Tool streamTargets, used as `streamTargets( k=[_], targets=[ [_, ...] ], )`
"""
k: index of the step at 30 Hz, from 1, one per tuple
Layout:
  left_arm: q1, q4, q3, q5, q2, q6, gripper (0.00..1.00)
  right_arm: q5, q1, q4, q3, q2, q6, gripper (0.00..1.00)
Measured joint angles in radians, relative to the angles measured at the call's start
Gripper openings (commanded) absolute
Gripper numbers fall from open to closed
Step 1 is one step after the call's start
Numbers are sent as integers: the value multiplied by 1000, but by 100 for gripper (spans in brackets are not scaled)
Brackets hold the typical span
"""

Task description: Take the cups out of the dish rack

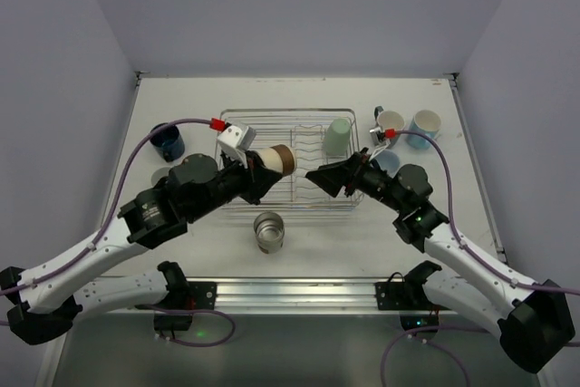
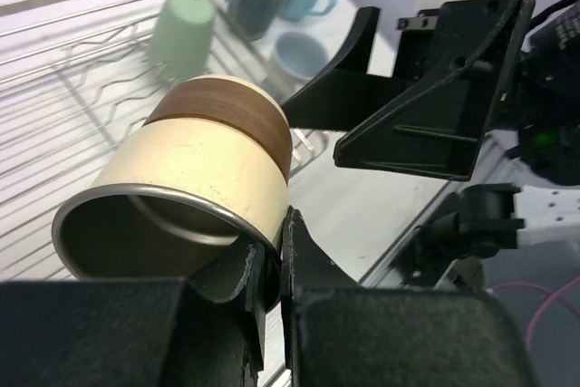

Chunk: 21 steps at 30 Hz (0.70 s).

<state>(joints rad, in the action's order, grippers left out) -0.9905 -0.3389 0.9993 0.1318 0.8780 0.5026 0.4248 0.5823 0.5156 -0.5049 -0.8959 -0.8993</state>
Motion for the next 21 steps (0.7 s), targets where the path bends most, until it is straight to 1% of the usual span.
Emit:
streamTargets(
  k=[3,6,9,15,21],
  targets=[
    [0,-210,147,30,43,-50,0,-37,0,-97,-9,16,74,99],
    [0,-404,279,5,117,-93,0,-72,0,-180,-16,26,132,99],
    [-13,-539,357,-24,205,-122,0,-105,0,-244,-27,28,177,99],
    [-95,-735,373,-8,341,-133,0,-199,-1,-340,-40,55,244,99],
    [-149,-843,373,30,383,-132,0,-253,-5,-382,-41,66,277,99]
  ],
)
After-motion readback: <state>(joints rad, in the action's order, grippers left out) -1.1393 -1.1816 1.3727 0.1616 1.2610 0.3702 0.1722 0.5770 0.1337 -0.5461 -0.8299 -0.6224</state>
